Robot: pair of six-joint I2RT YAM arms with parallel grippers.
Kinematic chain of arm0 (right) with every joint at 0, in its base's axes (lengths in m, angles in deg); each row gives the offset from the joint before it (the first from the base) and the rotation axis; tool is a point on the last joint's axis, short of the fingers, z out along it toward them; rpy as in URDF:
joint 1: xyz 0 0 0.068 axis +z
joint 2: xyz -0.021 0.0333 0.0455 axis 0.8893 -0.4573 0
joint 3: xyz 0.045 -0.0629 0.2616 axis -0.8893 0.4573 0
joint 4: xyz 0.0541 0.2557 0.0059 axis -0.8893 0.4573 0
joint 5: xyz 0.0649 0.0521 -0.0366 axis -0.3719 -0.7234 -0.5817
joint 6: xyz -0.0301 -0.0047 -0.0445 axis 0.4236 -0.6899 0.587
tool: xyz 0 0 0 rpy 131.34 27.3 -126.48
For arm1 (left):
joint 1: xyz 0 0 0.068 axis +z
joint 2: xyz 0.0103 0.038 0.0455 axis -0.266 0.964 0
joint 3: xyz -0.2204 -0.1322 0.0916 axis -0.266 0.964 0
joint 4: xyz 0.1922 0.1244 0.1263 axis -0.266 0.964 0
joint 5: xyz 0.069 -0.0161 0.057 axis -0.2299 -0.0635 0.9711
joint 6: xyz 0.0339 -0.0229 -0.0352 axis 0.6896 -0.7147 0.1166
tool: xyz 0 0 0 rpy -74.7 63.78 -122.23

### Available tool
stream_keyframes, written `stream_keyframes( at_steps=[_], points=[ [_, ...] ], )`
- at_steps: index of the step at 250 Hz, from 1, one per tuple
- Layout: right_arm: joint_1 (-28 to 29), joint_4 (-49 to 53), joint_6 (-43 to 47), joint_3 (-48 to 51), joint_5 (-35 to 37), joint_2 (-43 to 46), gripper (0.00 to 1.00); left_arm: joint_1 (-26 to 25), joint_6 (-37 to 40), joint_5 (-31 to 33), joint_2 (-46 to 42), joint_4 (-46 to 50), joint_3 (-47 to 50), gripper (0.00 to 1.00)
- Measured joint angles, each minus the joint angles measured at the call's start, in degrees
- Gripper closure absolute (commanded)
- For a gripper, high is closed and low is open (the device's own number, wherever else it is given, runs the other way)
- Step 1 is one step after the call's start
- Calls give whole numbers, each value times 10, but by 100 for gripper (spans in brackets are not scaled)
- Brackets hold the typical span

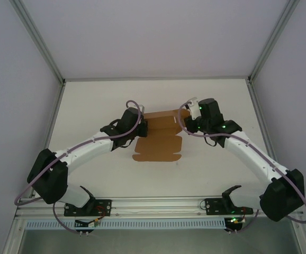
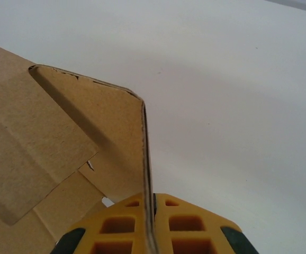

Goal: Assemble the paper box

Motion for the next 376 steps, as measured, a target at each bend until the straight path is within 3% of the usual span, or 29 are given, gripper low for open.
stream_keyframes(
  at_steps=[97,154,177,209,221,236,258,331,344,376],
  points=[
    [104,12,-100,-79,259,-122,100,4,-17,0,7,28,-4,100],
    [120,27,-142,-108,308,-154,100,6,-23,0,7,30,-4,100],
    [122,28,-149,-109,307,-154,100,6,-23,0,7,30,-4,100],
    [121,26,-149,-93,293,-135,89,6,-23,3,7,31,-4,100],
    [120,26,-146,-81,282,-118,81,6,-23,3,7,30,-4,100],
    [118,27,-143,-64,263,-91,63,6,-23,2,7,21,-5,100],
    [111,33,-138,-38,219,-38,51,5,-23,-2,7,3,-8,100],
    [69,62,-120,-2,123,148,36,1,-10,-16,7,-23,-8,100],
    [54,63,-119,-2,117,173,29,1,-8,-16,7,-24,-8,100],
    [-5,65,-115,-2,116,203,27,1,-1,-17,7,-23,-8,100]
  ],
)
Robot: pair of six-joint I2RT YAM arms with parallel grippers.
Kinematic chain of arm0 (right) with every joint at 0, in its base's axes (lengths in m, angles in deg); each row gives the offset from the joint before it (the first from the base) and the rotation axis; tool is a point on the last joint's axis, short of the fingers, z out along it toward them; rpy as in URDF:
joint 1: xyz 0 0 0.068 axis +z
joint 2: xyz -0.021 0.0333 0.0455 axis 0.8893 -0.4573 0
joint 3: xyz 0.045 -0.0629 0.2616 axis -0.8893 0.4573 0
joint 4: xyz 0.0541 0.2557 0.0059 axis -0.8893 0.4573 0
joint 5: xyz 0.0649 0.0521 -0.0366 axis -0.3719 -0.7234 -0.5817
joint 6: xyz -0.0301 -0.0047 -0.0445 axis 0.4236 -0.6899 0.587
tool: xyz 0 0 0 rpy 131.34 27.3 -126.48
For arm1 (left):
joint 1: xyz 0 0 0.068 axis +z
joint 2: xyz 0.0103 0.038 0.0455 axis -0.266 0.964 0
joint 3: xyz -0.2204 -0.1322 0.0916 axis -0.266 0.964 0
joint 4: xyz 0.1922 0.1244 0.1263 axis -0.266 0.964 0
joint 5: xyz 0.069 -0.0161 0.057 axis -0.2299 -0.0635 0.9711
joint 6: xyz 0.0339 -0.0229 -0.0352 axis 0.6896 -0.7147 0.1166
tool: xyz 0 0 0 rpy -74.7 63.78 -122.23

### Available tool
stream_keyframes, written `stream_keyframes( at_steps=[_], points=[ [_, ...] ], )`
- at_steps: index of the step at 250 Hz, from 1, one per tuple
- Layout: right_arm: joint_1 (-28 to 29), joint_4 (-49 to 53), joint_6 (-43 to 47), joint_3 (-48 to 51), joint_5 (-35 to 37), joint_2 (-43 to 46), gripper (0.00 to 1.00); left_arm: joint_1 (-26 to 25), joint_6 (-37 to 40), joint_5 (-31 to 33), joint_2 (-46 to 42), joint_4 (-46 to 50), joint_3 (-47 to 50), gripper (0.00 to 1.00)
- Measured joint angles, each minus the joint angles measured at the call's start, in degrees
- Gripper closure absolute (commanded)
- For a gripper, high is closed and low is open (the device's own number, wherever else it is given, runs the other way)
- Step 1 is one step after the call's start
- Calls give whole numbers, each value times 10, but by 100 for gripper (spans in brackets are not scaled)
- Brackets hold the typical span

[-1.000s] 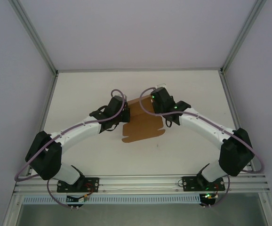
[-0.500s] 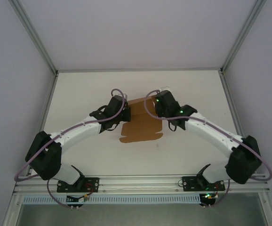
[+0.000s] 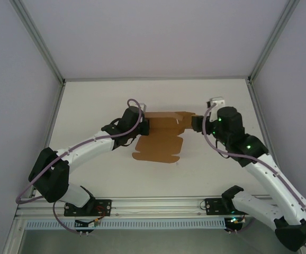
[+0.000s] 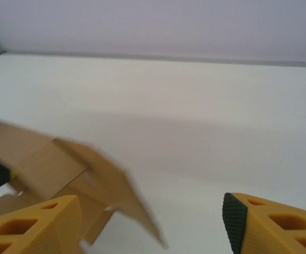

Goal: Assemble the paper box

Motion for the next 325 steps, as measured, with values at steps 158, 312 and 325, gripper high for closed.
stream_keyframes(
  at_steps=[158,312,325],
  points=[
    [-163,0,32,0,-360,-151,22,0,9,-7,-26,-10,12,100],
    [-108,-59,28,28,-526,-200,34,0,8,-11,-14,-16,13,100],
    [-103,-62,27,28,-521,-203,35,0,8,-11,-14,-16,13,100]
  ],
)
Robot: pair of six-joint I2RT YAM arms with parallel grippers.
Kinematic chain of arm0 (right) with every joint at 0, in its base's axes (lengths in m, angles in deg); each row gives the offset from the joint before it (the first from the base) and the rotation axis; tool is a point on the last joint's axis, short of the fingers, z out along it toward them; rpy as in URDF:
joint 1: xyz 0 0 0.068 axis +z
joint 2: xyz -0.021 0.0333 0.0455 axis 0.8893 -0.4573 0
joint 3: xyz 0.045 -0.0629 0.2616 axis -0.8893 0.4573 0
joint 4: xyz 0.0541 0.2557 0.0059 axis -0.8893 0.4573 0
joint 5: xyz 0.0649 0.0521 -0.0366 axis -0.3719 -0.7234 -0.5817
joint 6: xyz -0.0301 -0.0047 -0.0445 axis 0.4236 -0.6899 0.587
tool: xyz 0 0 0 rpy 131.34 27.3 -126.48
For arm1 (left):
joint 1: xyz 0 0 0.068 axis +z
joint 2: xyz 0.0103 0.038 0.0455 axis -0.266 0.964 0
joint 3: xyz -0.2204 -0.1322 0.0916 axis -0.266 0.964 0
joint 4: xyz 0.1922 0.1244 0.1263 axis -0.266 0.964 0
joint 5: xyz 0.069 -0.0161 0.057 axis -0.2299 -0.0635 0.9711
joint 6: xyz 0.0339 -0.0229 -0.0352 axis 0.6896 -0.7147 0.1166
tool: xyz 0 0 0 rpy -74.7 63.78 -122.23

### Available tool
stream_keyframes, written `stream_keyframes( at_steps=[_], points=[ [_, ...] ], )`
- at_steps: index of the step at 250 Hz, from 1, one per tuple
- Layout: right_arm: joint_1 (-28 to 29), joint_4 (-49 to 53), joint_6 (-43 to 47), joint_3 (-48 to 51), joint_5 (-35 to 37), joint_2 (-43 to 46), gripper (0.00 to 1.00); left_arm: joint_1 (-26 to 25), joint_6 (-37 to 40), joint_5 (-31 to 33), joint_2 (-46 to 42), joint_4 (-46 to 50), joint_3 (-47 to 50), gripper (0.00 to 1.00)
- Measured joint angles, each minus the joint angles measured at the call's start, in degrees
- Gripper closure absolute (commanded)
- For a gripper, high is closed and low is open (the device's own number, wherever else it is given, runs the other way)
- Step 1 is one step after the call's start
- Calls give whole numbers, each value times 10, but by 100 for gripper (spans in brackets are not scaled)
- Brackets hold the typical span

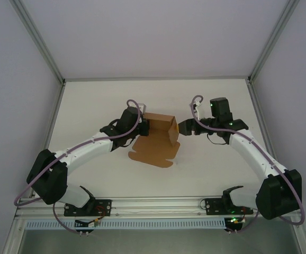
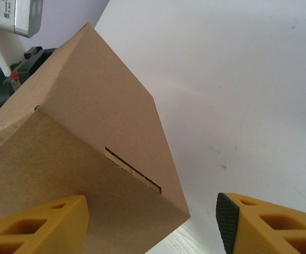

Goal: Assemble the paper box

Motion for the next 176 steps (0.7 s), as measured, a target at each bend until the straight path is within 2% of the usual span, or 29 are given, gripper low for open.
stream_keyframes(
  at_steps=[105,176],
  points=[
    [32,19,32,1,28,4,37,0,0,11,2,8,0,100],
    [36,27,69,5,21,23,32,0,0,9,2,13,-4,100]
  ],
)
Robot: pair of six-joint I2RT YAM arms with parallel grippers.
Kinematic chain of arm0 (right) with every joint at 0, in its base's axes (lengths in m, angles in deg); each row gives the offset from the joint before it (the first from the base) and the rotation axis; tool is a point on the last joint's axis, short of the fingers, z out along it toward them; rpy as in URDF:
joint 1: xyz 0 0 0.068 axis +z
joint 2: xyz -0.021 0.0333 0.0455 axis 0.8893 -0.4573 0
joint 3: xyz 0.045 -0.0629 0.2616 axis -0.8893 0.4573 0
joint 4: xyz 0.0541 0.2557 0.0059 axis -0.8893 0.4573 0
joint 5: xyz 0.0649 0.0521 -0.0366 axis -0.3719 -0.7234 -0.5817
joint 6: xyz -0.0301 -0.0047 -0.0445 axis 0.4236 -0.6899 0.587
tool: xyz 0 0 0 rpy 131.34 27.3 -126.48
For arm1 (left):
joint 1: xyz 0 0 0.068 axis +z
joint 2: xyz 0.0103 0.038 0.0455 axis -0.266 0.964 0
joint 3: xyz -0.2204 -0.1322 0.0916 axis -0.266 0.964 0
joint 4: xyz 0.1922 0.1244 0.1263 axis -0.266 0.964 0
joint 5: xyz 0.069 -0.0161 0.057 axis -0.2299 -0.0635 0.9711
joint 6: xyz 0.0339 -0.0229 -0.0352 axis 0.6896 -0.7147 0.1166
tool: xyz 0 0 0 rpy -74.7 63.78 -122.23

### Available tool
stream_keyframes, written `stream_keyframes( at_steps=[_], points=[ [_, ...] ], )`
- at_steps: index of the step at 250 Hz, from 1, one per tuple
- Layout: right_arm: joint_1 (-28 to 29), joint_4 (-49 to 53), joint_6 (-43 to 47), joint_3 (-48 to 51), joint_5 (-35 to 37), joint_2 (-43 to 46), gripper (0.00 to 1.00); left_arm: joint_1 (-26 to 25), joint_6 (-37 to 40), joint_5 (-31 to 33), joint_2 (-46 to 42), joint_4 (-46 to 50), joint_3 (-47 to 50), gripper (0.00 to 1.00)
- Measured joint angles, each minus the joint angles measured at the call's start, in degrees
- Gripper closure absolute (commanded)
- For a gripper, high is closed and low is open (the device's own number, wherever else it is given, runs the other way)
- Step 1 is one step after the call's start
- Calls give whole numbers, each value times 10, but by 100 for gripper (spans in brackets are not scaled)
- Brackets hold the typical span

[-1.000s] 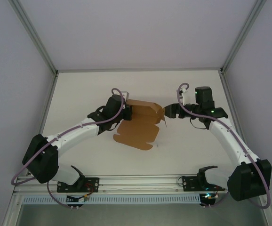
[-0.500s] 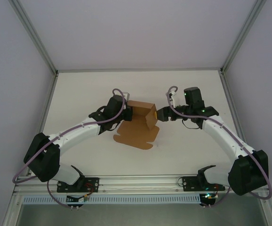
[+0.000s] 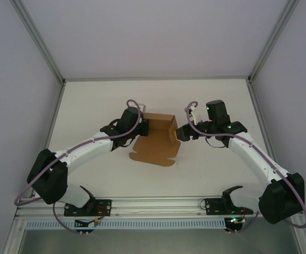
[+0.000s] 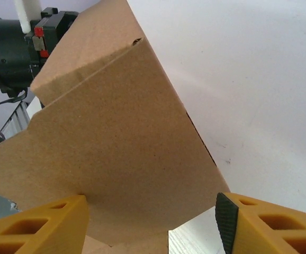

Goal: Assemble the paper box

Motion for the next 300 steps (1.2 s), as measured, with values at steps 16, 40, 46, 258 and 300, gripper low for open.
stream_keyframes(
  at_steps=[16,40,46,258,300],
  points=[
    [2,0,9,0,0,-1,29,0,0,0,0,1,0,100],
    [11,-2,29,0,0,-2,28,0,0,0,3,4,-3,100],
    [12,-3,33,0,0,-2,28,0,0,0,4,4,-5,100],
    [150,-139,7,-48,411,-123,68,6,8,-6,20,20,-13,100],
    [154,-135,-7,-48,433,-115,56,3,-2,7,20,20,-21,100]
  ],
)
